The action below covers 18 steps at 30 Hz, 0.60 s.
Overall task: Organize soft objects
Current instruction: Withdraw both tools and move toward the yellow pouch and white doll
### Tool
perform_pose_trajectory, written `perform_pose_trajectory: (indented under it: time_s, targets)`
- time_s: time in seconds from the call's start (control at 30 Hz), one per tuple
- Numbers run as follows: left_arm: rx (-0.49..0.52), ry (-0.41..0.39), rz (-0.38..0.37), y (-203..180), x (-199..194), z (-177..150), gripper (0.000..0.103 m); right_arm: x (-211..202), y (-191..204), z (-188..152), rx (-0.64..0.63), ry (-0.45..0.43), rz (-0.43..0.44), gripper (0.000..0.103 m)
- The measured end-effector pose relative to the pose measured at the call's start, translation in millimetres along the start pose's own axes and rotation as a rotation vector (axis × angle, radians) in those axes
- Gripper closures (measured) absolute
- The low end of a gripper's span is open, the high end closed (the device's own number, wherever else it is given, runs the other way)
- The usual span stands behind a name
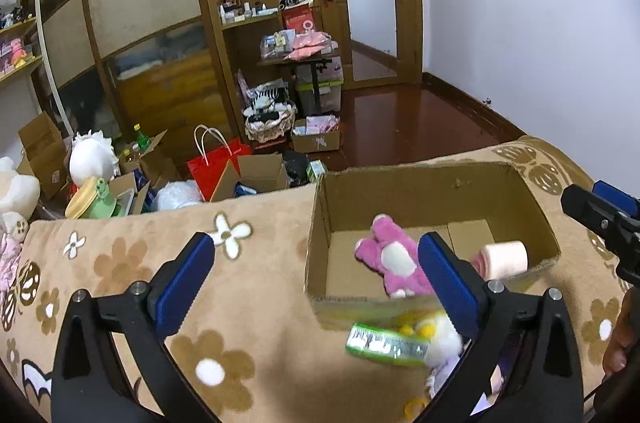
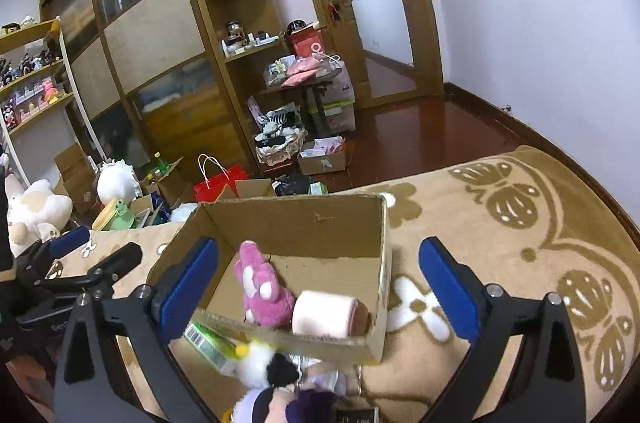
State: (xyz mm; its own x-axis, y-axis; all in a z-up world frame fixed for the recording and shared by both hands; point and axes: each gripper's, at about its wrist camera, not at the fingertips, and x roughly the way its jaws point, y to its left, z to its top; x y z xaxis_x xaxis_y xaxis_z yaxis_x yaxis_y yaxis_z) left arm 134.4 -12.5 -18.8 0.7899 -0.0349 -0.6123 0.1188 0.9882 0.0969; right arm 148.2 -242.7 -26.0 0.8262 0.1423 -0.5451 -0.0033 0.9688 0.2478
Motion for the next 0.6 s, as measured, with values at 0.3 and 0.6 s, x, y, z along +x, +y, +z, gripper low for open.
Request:
perform_pose_trajectory:
  time_s: [0.3, 0.6]
  targets:
    - [0.003, 0.087, -0.049, 5, -32, -17, 0.002, -29, -3, -14, 0.0, 0.056, -0.008, 0.0]
    - [0.044, 0.147, -0.077, -12, -59, -42, 0.002, -48, 0, -27, -0.004, 0.131, -0.006, 0.0]
